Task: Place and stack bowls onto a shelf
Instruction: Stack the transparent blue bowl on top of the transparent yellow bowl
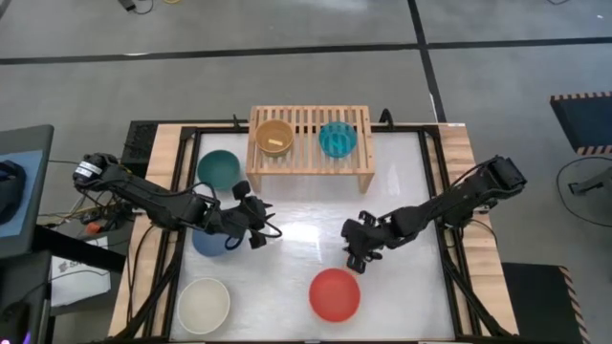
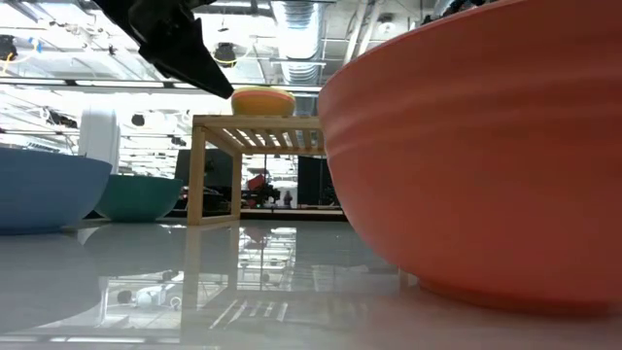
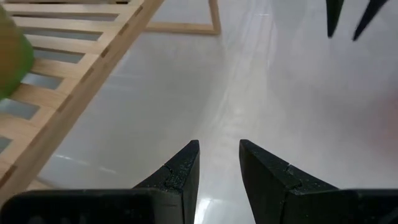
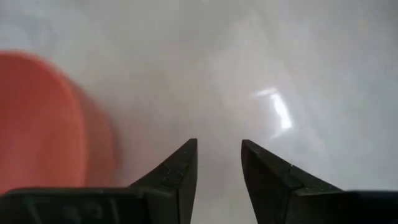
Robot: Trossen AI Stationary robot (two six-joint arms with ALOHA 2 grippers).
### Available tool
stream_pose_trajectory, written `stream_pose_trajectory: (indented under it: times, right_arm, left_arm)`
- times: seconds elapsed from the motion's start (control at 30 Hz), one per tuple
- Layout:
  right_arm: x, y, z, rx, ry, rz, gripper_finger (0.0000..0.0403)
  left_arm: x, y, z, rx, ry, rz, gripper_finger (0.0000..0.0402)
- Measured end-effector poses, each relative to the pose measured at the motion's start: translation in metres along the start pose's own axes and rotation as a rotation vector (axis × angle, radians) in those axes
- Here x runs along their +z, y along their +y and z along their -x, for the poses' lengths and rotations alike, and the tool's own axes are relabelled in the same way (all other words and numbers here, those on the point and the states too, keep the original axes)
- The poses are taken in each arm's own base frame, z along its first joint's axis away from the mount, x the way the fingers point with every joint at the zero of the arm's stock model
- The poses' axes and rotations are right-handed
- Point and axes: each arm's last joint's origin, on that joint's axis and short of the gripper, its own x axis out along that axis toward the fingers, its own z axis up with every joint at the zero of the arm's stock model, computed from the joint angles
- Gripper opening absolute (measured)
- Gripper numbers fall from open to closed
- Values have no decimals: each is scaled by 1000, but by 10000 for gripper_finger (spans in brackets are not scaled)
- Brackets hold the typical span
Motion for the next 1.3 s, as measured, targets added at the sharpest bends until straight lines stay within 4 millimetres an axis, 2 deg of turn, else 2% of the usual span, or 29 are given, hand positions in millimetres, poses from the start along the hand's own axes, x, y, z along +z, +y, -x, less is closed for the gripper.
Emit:
stream_pose_trajectory:
  times: [0.13, 0.3, 0.4, 0.53, 0.7, 0.83, 1.13, 1.2, 1.3]
  right_arm:
    - [25, -17, 31, -69, -145, 46, 148]
    - [68, -53, 86, -271, -361, 24, 148]
    - [90, -82, 117, -380, -480, -83, 148]
    - [110, -132, 140, -496, -522, -225, 148]
    - [123, -187, 137, -515, -448, -342, 148]
    - [128, -210, 123, -440, -387, -358, 148]
    - [132, -222, 96, -398, -315, -333, 140]
    - [132, -222, 93, -400, -303, -325, 121]
    - [134, -221, 92, -398, -311, -306, 70]
  left_arm:
    - [1, 1, 0, 31, -19, 7, 100]
    - [7, 0, 0, 43, -73, 11, 100]
    - [10, 0, 0, 53, -97, 11, 100]
    - [11, 3, -2, 67, -96, 22, 100]
    - [11, 7, -4, 83, -90, 34, 100]
    - [11, 8, -5, 88, -89, 34, 100]
    - [11, 10, -6, 94, -82, 30, 100]
    - [11, 10, -6, 97, -84, 31, 100]
    - [14, 13, -8, 115, -100, 31, 100]
